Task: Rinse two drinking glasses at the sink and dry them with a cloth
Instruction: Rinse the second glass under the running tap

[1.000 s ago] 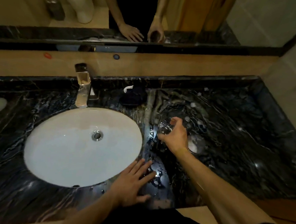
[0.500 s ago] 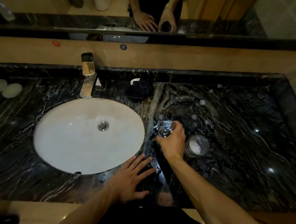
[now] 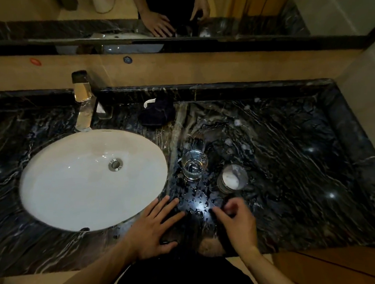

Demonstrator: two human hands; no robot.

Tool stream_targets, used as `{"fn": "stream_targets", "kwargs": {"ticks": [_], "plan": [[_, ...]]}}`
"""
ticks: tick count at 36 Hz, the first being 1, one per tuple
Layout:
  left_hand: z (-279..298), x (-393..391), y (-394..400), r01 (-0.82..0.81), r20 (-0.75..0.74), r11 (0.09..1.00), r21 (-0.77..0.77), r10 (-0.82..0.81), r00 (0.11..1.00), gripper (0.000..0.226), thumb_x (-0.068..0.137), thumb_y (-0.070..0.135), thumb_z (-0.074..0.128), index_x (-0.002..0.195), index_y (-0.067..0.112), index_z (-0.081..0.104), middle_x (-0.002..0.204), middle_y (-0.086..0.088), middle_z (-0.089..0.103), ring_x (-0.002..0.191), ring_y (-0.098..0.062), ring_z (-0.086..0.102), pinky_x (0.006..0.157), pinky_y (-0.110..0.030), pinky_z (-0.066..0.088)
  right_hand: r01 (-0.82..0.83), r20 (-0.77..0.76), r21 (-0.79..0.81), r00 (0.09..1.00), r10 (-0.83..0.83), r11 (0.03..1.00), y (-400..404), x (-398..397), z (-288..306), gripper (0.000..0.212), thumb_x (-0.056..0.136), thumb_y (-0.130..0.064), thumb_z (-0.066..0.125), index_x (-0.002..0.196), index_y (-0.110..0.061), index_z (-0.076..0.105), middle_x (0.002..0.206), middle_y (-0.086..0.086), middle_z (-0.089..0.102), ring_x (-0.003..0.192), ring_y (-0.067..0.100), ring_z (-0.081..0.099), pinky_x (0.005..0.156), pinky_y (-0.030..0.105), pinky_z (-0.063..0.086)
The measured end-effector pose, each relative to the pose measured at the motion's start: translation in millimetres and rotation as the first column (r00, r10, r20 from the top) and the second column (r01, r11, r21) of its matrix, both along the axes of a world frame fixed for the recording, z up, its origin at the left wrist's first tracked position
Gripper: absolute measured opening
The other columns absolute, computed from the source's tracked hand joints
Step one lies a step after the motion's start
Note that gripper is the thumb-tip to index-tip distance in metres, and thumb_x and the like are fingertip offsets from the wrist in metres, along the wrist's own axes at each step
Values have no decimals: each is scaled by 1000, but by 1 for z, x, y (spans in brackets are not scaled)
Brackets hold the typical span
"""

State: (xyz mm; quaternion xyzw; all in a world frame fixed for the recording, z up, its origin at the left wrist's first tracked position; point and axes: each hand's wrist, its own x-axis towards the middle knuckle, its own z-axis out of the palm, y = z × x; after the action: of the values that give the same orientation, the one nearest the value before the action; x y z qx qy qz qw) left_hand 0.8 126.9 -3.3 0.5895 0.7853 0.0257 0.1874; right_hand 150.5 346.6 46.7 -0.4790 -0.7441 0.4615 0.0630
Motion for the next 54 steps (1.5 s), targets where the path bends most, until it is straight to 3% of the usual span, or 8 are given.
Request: {"fn": "stream_targets", "kwargs": {"ticks": [8, 15, 19, 26, 32, 40, 46, 54], "plan": [[8, 0, 2, 23, -26, 1000, -16, -24, 999, 83, 87, 74, 44, 157, 34, 24, 164, -7, 23, 153, -28, 11, 117, -47, 15, 5, -143, -63, 990, -14, 998, 51, -12, -4, 115, 59, -37, 94, 151, -39, 25, 156, -6, 35, 139, 14, 38, 114, 38, 36], [14, -8, 4, 59, -35, 998, -15, -60, 998, 86, 82, 75, 48, 155, 36, 25, 163, -8, 27, 150, -30, 17, 123, -49, 20, 67, -248, -106, 964, -91, 992, 48, -33, -9, 86, 64, -12, 92, 131, -34, 43, 129, -5, 56, 123, 20, 54, 87, 17, 40], [20, -22, 6, 108, 91, 987, -120, -97, 991, 88, 82, 65, 53, 156, 39, 13, 168, -2, -3, 154, -26, -6, 121, -43, -3, 102, -206, -98, 971, -121, 990, 23, -30, 1, 81, 64, -20, 93, 127, -39, 46, 125, -7, 60, 115, 18, 58, 89, 28, 46], [51, -74, -12, -25, 351, 994, -103, 60, 935, 54, 90, 51, 49, 142, 34, 49, 145, 5, 54, 128, -19, 52, 102, -35, 45, -67, -108, -104, 993, 55, 992, -55, -48, 20, 78, 61, -23, 94, 124, -39, 51, 118, -14, 61, 113, 12, 57, 92, 28, 44], [71, -144, -83, -217, 353, 976, 10, 199, 914, 38, 97, 44, 51, 134, 37, 56, 128, 17, 64, 114, -4, 59, 93, -25, 47, -196, -77, -80, 979, 190, 977, -118, -106, 20, 77, 58, -33, 93, 117, -57, 49, 119, -18, 66, 107, 7, 62, 87, 23, 46], [89, -248, -153, -237, 154, 945, 225, 206, 966, 36, 83, 52, 47, 105, 29, 64, 98, 12, 64, 91, -13, 64, 71, -28, 49, -316, -100, -96, 946, 307, 944, -190, -203, 11, 83, 60, -26, 93, 129, -41, 49, 119, -16, 64, 107, 10, 59, 74, 5, 42], [114, -321, -129, -79, -106, 931, 357, 124, 987, 54, 85, 56, 54, 127, 23, 61, 126, -7, 59, 115, -29, 57, 95, -45, 46, -290, -126, -157, 954, 272, 944, -209, -272, 6, 83, 62, -24, 93, 130, -37, 49, 121, -12, 62, 109, 13, 58, 83, 16, 48], [145, -365, -66, -148, -142, 963, 226, 183, 973, 92, 85, 67, 57, 157, 39, 8, 168, -3, -5, 154, -29, -1, 122, -57, 4, -203, -135, -190, 974, 179, 961, -211, -341, -4, 81, 64, -18, 89, 130, -36, 45, 124, -4, 59, 109, 24, 59, 92, 38, 54]]}}
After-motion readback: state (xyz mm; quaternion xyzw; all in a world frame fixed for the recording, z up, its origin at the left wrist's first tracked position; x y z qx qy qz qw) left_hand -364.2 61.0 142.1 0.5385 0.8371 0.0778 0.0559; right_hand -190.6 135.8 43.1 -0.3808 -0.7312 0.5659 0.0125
